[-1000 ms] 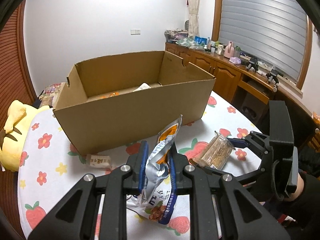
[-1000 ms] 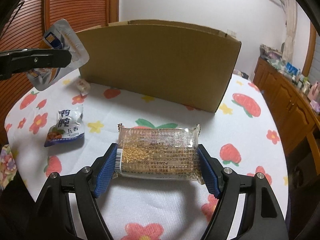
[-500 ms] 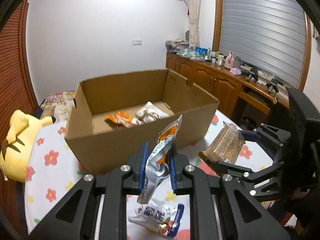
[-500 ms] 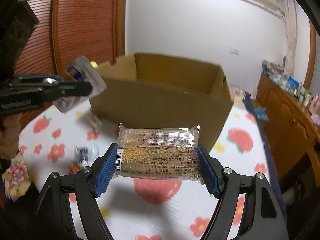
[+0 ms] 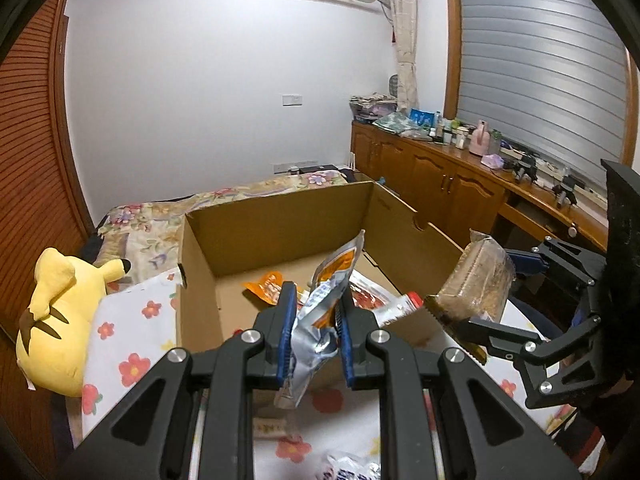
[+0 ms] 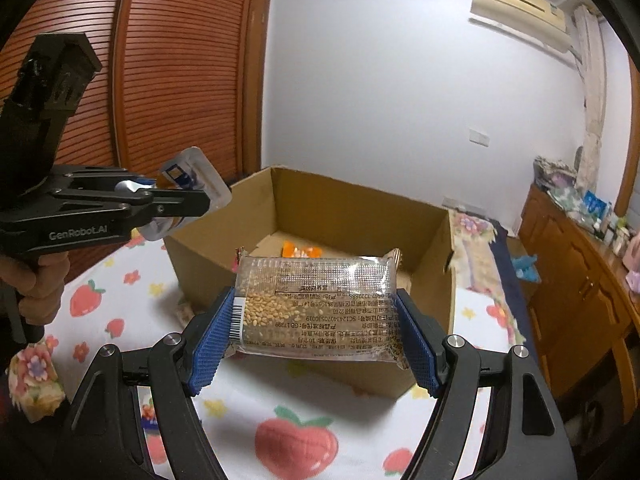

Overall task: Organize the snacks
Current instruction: 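Carry both packets over the box and open both tools to drop them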

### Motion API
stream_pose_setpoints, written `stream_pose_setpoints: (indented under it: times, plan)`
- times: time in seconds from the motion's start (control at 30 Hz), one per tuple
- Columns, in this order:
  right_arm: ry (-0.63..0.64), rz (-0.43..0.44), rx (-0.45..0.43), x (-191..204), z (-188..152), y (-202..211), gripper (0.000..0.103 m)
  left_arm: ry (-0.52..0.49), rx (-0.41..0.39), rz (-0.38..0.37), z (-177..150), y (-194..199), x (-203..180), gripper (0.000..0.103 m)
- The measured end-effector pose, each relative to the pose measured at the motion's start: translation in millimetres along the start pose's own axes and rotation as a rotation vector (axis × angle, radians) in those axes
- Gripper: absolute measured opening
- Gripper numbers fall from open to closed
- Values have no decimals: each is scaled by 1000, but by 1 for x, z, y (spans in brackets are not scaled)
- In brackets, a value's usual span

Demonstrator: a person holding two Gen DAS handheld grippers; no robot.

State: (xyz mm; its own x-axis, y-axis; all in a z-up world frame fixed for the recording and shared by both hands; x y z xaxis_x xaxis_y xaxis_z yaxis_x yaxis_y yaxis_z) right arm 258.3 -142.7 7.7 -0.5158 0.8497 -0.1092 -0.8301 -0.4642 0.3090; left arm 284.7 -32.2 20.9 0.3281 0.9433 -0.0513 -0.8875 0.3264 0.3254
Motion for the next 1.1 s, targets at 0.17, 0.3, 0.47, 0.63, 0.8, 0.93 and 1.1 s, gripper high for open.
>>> stream_pose_setpoints:
  times: [0.17, 0.3, 0.47, 0.63, 0.8, 0.93, 1.1]
  plan:
    - [-2, 6, 4, -6, 8, -16, 78, 18, 32, 12, -3, -23, 14, 17]
    - [-29, 8, 14, -12, 11, -32, 78, 17, 47, 21, -7, -40, 22, 17]
    - [-47, 10, 33, -17, 11, -49, 78, 7, 69, 20, -14, -55, 27, 17]
    - [-54, 18, 63, -17, 9, -70, 79, 16, 74, 21, -16, -60, 33, 17]
    - [-46, -2, 95, -18, 14, -94, 79, 19, 66, 43, -15, -59, 42, 26]
    - [-44, -29, 110, -21, 15, -108, 79, 28, 66, 53, -15, -59, 49, 28]
    - [-50, -71, 118, -27, 17, -118, 83, 27, 52, 62, -13, -56, 52, 38]
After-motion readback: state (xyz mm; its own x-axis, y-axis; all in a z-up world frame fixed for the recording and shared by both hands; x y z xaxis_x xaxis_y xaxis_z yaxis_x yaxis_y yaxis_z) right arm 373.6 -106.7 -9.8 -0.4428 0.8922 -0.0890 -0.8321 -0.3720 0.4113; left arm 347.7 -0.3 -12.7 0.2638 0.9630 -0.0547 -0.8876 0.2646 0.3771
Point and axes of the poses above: each gripper's, at about its wrist camera, not at the fingertips, and y roughly against the way its jaws point, x to its left, z to its top, the point moved 8 cm from there along -y, roughly the way its jaws point, and after that the axes turned 13 degrees about -x, right-handed, at the moved point
